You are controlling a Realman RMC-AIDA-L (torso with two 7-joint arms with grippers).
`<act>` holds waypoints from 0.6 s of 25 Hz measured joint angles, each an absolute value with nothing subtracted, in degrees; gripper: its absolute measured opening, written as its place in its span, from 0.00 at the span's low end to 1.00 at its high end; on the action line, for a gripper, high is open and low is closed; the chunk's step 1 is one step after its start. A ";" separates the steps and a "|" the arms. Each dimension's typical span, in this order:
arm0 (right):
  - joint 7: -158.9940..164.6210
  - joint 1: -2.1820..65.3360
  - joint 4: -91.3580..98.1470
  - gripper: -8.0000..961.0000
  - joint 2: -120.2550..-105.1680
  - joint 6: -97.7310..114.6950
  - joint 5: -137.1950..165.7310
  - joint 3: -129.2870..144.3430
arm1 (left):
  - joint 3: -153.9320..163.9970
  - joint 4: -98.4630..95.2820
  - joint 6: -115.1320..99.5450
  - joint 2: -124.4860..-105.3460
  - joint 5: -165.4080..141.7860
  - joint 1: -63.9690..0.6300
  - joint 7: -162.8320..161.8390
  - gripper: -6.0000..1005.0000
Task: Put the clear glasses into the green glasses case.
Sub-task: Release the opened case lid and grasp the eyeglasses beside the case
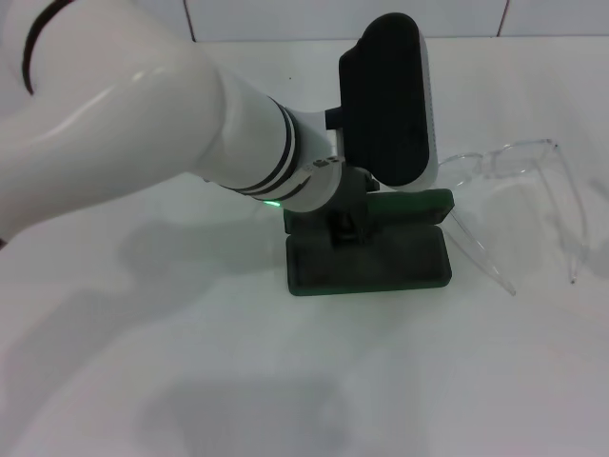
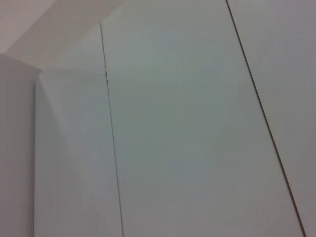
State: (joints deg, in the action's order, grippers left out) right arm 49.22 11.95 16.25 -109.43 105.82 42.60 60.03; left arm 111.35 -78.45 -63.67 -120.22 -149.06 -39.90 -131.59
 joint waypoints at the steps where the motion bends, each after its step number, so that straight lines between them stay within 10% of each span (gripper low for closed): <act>1: 49.22 11.90 16.25 0.87 -109.43 105.82 42.63 60.03 | 111.30 -78.55 -63.70 -120.22 -149.07 -39.90 -131.64 0.44; 15: 56.06 14.00 19.01 0.86 -107.92 103.02 50.78 60.57 | 107.49 -87.90 -66.53 -120.11 -142.97 -37.53 -133.20 0.43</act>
State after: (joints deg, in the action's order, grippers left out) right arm 56.06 14.00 19.01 -107.92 103.02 50.78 60.57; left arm 107.49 -87.90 -66.53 -120.11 -142.97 -37.53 -133.20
